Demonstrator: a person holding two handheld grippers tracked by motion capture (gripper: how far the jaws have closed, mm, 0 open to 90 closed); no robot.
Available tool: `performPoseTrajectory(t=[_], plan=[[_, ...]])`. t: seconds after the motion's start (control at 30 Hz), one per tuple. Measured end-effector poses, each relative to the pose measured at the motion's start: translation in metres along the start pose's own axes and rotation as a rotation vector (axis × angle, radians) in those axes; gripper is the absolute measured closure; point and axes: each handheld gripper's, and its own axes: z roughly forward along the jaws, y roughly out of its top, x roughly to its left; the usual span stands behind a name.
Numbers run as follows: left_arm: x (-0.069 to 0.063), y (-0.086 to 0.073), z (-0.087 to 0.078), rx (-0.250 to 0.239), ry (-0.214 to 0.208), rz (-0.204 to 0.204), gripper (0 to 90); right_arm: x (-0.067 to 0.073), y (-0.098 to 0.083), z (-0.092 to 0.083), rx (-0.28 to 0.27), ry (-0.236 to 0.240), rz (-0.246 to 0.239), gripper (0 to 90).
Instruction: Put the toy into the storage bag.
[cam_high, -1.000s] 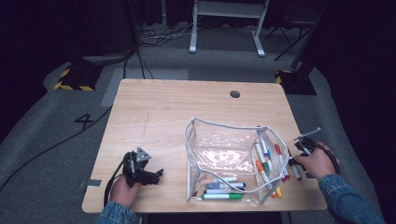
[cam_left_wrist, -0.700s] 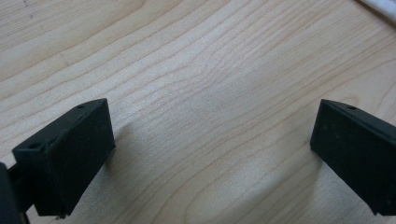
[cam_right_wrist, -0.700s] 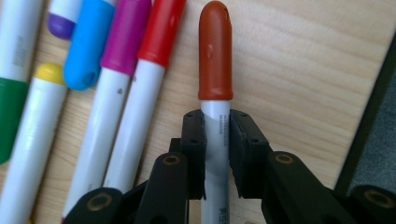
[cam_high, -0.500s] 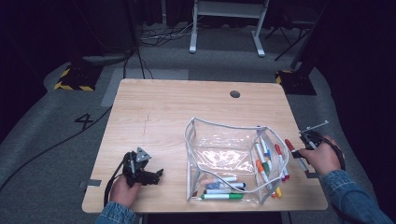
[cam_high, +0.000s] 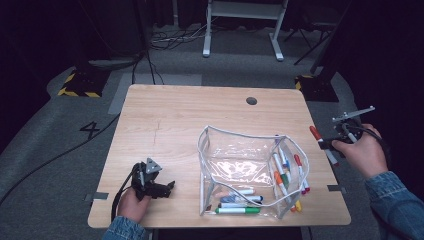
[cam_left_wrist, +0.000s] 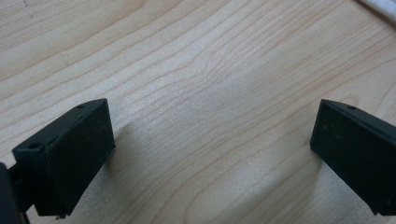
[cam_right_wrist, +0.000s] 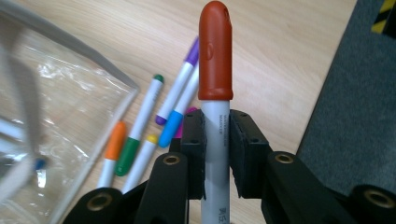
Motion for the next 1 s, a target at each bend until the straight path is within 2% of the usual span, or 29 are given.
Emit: performPoseTrajectory(t=[0.3,0.43,0.77,1.0], plan=[[0.000,0.000,0.000,0.001,0.001,0.000,0.0,0.031,0.024,-0.034,-0.066,0.030,-0.125,77.2],[0.000,0.000,0.000,0.000,0.000,0.000,0.0,0.053,0.033,-0.044,-0.088,0.064,-0.192,77.2],[0.000,0.000,0.000,0.001,0.001,0.000,0.0,0.118,0.050,-0.056,-0.094,0.148,-0.386,77.1],[0.000,0.000,0.000,0.001,0.001,0.001,0.0,0.154,0.054,-0.053,-0.070,0.223,-0.487,77.1]])
